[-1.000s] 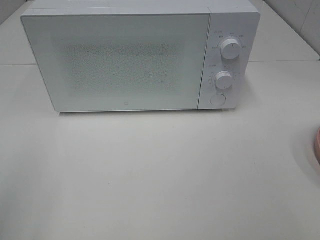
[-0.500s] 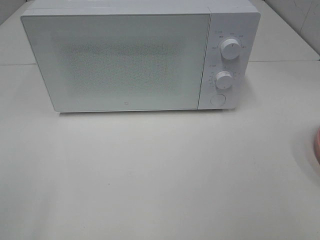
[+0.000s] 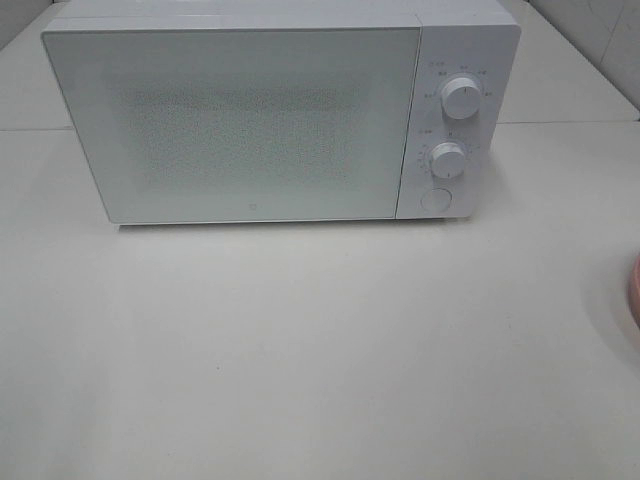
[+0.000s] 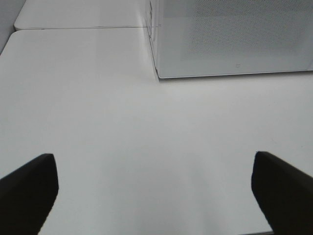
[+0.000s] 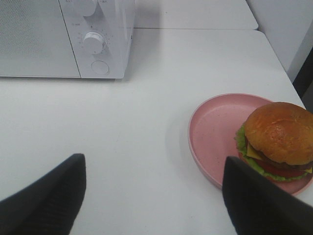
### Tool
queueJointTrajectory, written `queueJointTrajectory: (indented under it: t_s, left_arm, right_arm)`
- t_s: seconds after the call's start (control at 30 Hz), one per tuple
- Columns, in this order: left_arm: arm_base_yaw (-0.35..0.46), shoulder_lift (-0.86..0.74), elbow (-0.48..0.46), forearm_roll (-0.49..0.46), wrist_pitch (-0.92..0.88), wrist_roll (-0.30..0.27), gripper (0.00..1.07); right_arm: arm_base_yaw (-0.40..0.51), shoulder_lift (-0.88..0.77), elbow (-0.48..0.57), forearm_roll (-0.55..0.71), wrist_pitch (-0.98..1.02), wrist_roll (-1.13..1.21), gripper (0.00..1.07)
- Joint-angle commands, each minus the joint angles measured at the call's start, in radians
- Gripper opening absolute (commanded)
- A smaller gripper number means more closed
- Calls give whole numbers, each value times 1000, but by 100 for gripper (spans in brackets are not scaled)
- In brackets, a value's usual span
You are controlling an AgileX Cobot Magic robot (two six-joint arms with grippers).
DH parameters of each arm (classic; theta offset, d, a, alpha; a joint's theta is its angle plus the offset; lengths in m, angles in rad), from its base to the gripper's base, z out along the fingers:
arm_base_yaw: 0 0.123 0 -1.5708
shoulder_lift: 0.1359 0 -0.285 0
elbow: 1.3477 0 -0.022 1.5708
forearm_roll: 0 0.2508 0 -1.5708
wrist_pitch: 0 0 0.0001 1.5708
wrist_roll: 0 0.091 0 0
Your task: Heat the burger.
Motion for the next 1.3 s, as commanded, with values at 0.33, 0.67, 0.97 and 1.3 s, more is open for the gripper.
queueJointTrajectory:
  t_s: [0.33,0.67,0.97,1.3]
  left_arm:
    - [10,-28,2,24,-13,2,103]
    - [10,-29,2,24,-13,2,103]
    - [10,-29,2,24,-13,2,103]
    - [10,-29,2,24,-13,2,103]
  right_arm:
    - [-3,-30,2,-4,-7,8,73]
    - [-3,-30,2,-4,-7,8,73]
    - [-3,-30,2,-4,-7,8,73]
    - [-3,-30,2,-4,-7,8,73]
